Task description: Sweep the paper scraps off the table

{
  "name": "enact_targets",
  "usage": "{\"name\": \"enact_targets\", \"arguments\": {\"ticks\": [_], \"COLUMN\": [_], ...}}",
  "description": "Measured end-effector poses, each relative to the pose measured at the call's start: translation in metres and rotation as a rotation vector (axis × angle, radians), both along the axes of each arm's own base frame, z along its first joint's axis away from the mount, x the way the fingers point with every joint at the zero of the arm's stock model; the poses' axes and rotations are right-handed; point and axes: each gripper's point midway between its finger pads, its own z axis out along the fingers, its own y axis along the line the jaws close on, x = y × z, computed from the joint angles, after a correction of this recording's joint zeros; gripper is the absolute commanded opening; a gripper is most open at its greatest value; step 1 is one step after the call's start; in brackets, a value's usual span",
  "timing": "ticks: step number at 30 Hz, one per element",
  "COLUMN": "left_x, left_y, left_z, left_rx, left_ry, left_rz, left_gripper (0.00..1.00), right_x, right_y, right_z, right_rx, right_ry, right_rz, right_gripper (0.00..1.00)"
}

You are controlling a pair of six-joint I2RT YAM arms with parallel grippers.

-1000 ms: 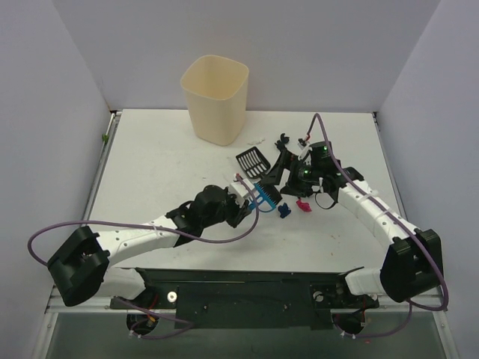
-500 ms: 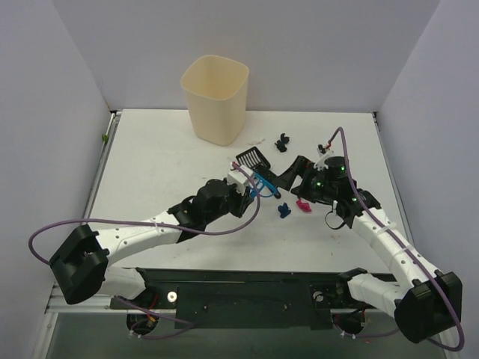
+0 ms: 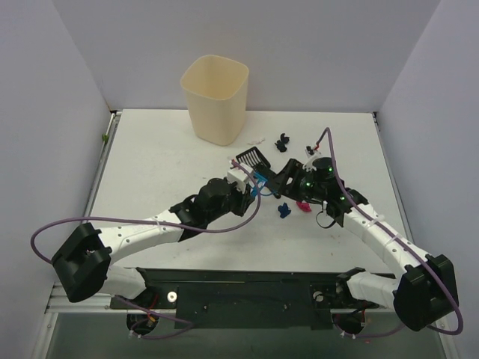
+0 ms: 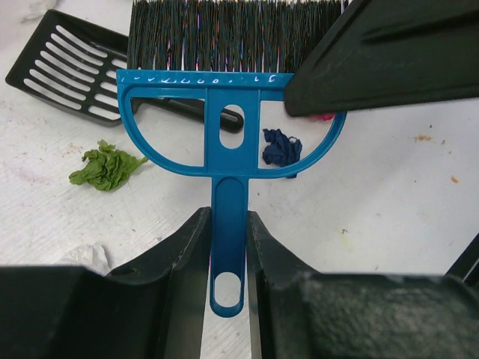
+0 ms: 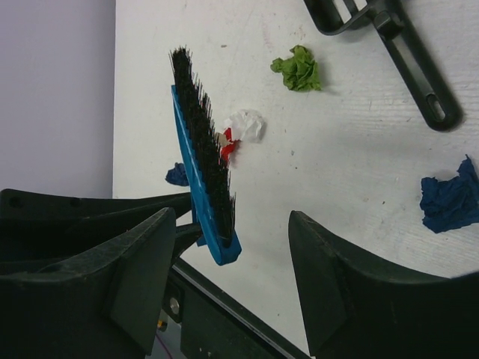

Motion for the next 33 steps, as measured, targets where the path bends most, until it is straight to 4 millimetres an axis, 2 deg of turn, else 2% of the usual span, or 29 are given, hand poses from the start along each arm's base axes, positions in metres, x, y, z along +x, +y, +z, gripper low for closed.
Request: {"name": "enact_targets", "arguments": {"ticks": [3, 4, 5, 8, 10, 17, 23, 27, 33], "left_x": [0.001, 0.001, 0.0, -0.001, -0.003, -0.008, -0.009, -0.004, -0.012], "left_y": [-0.002, -0.002, -0.003, -0.005, -0.006, -0.008, 0.002, 0.008, -0.002], "left_z": [0.004, 0.005, 0.006, 0.006, 0.006, 0.009, 0.016, 0.021, 0.012], "left_rx": [-0.009, -0.013, -0.016, -0.024, -0.027, -0.048, -0.099, -0.134, -0.14], "left_ry": [0.0, 0.0, 0.002, 0.008, 0.015, 0.023, 0.049, 0.067, 0.108], "left_rz": [-0.001, -0.002, -0.003, -0.01, -0.017, -0.046, -0.042, -0.036, -0.095], "left_gripper": [0.3, 0.3, 0.3, 0.37, 0.41, 0.45, 0.65, 0.67, 0.68], "right_x": [-0.002, -0.003, -0.003, -0.003, -0.003, 0.001, -0.001, -0.001, 0.0], "right_y": [0.007, 0.009, 0.011, 0.012, 0.013, 0.009, 0.005, 0.003, 0.006], "right_z": [-0.007, -0.009, -0.011, -0.012, -0.01, -0.009, -0.014, -0.009, 0.006], "right_rx": [-0.007, -0.01, -0.012, -0.015, -0.01, -0.043, -0.077, -0.073, -0.016], "right_ry": [0.016, 0.022, 0.026, 0.024, 0.021, -0.002, 0.005, -0.009, -0.024], "right_rz": [0.018, 0.022, 0.026, 0.027, 0.028, 0.015, 0.016, 0.009, -0.015], "right_gripper": [0.44, 0.34, 0.29, 0.0, 0.0, 0.0, 0.0, 0.0, 0.0]}}
